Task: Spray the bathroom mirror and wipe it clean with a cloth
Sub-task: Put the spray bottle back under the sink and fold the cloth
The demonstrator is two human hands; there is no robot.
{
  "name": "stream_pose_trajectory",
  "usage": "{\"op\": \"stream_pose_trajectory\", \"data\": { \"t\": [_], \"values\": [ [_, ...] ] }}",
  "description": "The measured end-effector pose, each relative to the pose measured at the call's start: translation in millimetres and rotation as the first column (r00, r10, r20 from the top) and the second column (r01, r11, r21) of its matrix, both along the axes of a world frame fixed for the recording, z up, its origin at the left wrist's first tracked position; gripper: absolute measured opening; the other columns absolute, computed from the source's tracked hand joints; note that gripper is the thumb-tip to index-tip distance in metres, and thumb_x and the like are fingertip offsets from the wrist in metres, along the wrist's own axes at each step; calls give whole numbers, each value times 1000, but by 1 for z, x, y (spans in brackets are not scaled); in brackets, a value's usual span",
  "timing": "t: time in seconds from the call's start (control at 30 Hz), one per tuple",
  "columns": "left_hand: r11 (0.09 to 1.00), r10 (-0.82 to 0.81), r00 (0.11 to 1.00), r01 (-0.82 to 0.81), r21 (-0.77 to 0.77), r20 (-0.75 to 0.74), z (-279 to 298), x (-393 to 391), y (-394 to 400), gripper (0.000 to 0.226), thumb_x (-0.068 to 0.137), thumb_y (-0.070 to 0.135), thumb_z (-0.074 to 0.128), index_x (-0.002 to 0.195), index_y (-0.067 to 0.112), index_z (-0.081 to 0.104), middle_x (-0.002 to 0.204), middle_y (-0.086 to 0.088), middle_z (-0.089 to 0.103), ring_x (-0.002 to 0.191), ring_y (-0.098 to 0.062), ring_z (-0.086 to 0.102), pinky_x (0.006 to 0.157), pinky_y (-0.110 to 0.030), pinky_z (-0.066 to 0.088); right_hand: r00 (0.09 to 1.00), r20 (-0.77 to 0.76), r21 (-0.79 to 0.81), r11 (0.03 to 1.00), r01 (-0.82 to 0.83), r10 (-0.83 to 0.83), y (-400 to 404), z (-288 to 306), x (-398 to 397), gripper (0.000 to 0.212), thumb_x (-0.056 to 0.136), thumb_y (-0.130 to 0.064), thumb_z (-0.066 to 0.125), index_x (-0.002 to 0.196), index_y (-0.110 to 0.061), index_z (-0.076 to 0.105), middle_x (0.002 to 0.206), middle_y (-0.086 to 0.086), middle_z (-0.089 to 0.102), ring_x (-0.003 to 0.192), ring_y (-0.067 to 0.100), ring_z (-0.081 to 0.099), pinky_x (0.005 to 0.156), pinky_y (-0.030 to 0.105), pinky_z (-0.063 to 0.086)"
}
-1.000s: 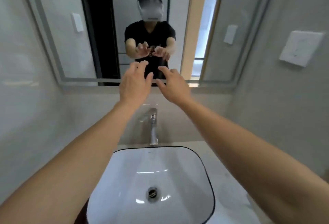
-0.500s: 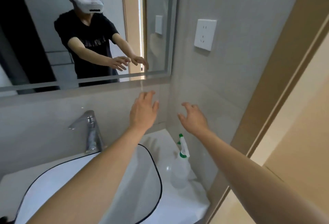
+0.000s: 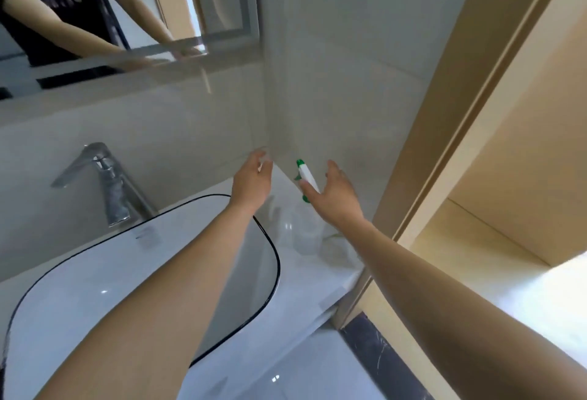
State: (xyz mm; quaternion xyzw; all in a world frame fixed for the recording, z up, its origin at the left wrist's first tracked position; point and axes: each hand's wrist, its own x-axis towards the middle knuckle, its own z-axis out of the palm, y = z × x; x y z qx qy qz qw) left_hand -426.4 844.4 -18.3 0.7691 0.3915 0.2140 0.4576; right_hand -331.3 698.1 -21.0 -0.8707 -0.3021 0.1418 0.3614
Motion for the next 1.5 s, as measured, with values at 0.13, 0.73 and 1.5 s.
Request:
{"op": "stream_pose_trajectory", "data": {
  "t": [0.13, 0.73, 1.5],
  "values": [
    [979, -34, 998, 45, -199, 57, -21, 9, -1, 57, 101, 56, 30, 149, 27, 42, 150, -1, 48, 137, -24, 46, 118, -42, 31, 983, -117, 43, 988, 147, -141, -18, -37, -14, 92, 85, -57, 69, 154, -14, 27, 145, 9, 49, 132, 29, 49, 101, 37, 46],
    [944, -11, 981, 75, -322, 196, -35, -8, 14, 58, 105, 54, 18, 155, 29, 34, 154, 0, 44, 139, -18, 44, 121, -43, 28, 932, -203, 245, 906, 345, -300, 19, -82, -28, 44, 82, -30, 81, 119, -13, 65, 104, -1, 69, 90, 15, 62, 77, 25, 44],
    [894, 260, 787, -415, 169, 559, 350, -182, 84, 41, 100, 45, 46, 93, 13, 70, 87, -3, 71, 75, -16, 65, 82, -40, 57, 823, 108, 612, 615, -497, 557, 156, 262, -127, 33, 84, -29, 80, 111, -13, 69, 104, 0, 74, 96, 16, 72, 89, 38, 59]
  ]
}}
